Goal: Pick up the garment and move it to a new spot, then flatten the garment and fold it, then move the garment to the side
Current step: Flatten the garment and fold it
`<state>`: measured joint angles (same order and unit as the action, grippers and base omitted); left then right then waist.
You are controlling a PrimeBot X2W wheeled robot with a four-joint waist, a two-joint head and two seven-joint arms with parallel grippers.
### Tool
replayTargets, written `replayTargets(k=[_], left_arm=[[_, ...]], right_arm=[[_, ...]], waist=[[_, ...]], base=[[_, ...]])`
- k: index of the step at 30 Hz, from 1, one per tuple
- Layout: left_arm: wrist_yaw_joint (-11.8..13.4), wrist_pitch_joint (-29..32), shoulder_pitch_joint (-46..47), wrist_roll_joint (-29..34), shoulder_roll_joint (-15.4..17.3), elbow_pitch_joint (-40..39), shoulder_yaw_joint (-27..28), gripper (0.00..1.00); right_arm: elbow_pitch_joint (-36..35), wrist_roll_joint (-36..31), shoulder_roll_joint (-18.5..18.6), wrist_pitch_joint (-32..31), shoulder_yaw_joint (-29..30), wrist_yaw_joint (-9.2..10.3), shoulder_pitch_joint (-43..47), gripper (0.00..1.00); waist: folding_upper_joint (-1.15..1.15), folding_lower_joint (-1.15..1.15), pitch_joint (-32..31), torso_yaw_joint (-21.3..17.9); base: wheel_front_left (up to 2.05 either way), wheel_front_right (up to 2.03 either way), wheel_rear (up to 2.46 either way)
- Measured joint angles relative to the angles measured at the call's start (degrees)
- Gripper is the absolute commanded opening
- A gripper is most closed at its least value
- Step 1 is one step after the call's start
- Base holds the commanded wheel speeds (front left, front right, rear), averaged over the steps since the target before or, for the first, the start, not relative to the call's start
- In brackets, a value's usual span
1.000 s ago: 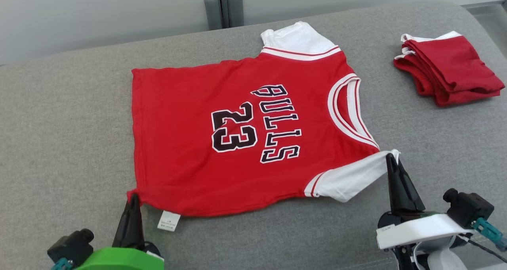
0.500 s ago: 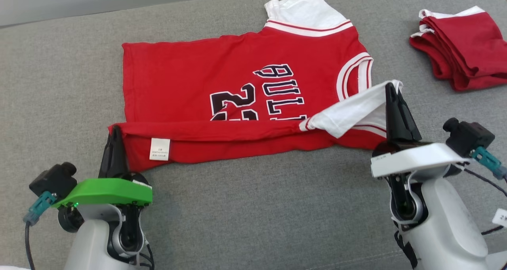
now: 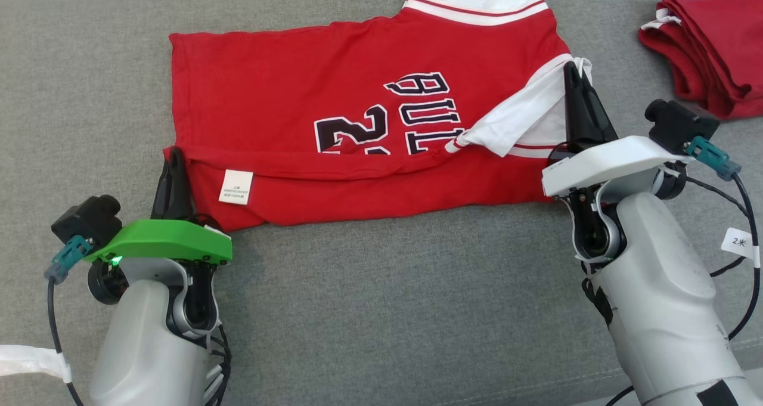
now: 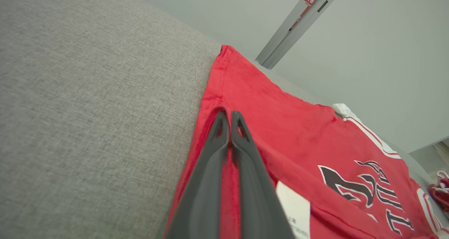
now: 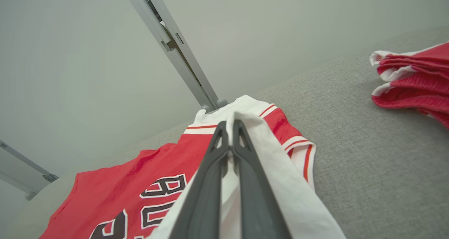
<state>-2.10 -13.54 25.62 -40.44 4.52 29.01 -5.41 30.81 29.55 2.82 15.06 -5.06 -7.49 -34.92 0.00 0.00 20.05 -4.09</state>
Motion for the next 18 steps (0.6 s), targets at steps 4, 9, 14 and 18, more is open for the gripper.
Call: replayTargets(k=[4, 9, 14, 18], left_arm=[[-0.2, -0.5, 1.0, 0.3, 0.0, 2.0, 0.0, 0.18], [-0.7, -1.1, 1.4, 1.2, -0.2, 2.3, -0.1, 1.0], [-1.3, -1.2, 0.5, 1.8, -0.3, 1.7, 0.1, 1.0], [-1.5, -1.4, -1.7, 2.0, -0.6, 0.2, 0.7, 1.0]], right_arm=[[4.7, 0.0, 0.0, 0.0, 0.2, 0.0, -2.3, 0.0], [10.4, 0.3, 0.0, 0.0, 0.3, 0.0, -6.2, 1.0], [15.2, -1.3, 0.0, 0.0, 0.1, 0.0, -9.5, 1.0], [17.5, -1.6, 0.0, 0.0, 0.9, 0.0, -11.2, 1.0]], waist=[[0.0, 0.0, 0.3, 0.1], [0.0, 0.0, 0.3, 0.5], [0.0, 0.0, -0.2, 1.1], [0.0, 0.0, -0.9, 1.5]], base=[[0.0, 0.0, 0.0], [0.0, 0.0, 0.0], [0.0, 0.0, 0.0], [0.0, 0.0, 0.0]])
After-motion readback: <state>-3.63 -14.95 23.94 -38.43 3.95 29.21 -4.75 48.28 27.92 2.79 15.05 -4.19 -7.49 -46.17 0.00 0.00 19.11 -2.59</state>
